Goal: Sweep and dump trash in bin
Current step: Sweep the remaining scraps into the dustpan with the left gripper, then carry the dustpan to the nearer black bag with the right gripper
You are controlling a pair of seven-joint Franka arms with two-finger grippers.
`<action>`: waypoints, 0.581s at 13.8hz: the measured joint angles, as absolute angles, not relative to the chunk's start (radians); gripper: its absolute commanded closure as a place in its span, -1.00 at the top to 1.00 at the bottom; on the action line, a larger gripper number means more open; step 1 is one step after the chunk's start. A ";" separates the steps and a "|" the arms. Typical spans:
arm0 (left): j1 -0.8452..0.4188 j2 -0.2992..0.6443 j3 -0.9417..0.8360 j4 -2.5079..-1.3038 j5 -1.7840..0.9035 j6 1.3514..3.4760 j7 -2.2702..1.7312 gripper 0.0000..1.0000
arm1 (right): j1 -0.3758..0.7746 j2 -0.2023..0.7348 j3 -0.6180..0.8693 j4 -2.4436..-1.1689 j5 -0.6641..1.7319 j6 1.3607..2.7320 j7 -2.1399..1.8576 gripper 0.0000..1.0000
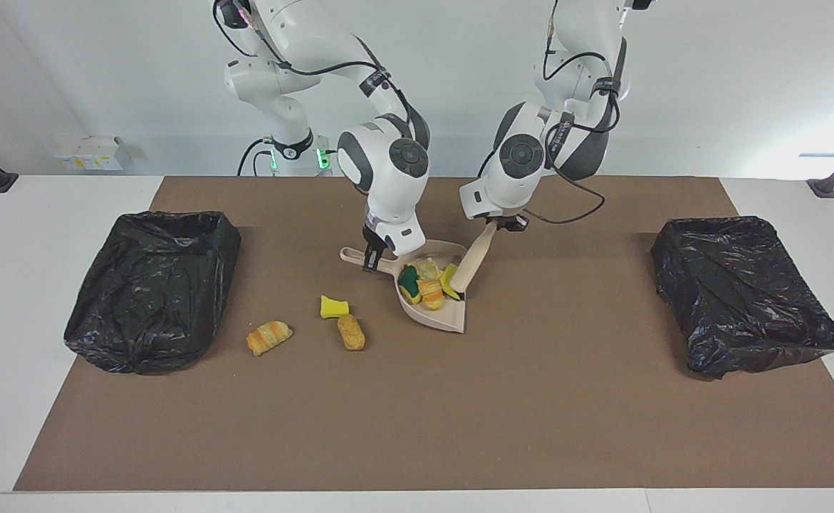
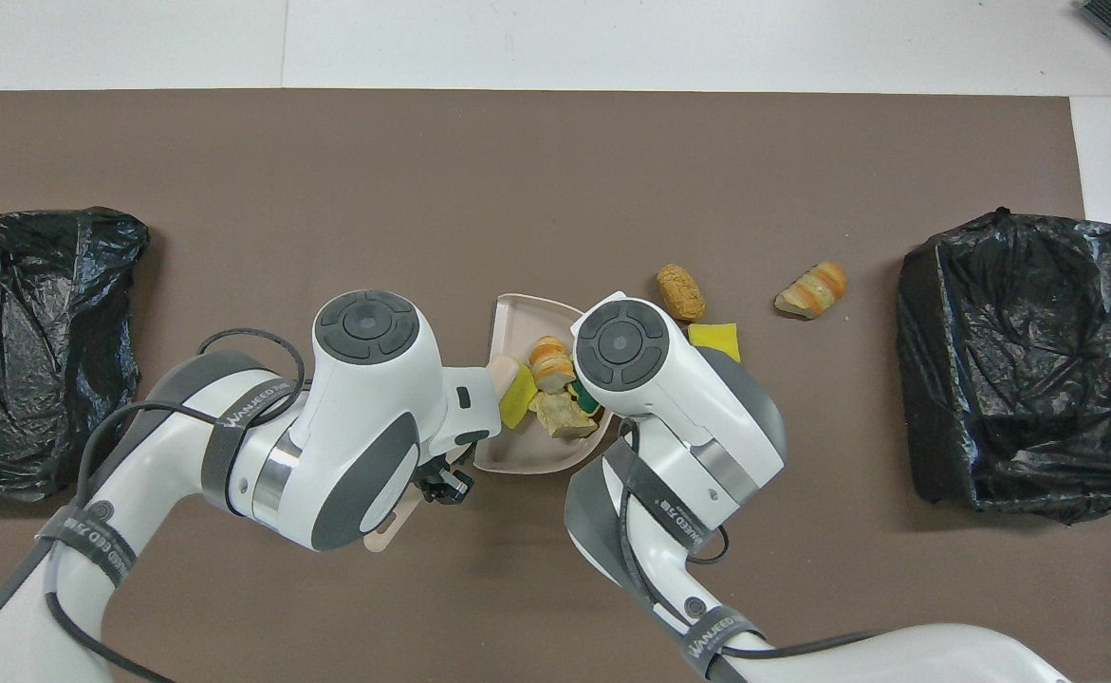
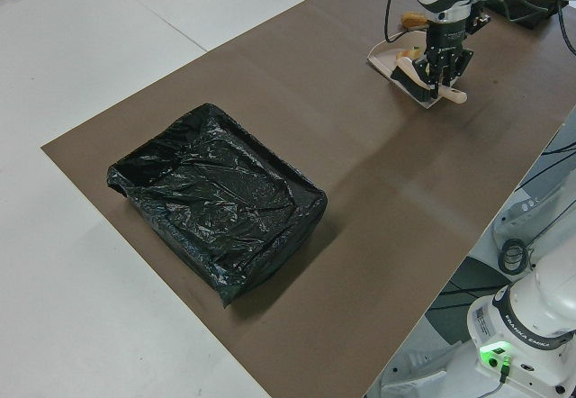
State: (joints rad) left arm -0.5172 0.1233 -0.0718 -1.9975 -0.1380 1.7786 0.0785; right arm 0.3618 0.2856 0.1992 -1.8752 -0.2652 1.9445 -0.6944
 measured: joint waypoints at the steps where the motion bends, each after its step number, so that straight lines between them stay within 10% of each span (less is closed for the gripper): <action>1: -0.529 0.123 -0.072 -1.999 -0.142 1.789 0.065 -1.00 | 0.360 0.286 0.199 -1.875 -0.261 1.945 -0.699 -1.00; 8: -0.558 0.120 -0.054 -1.998 -0.144 1.828 -0.172 -1.00 | 0.331 0.288 0.199 -1.874 -0.258 1.962 -0.784 -1.00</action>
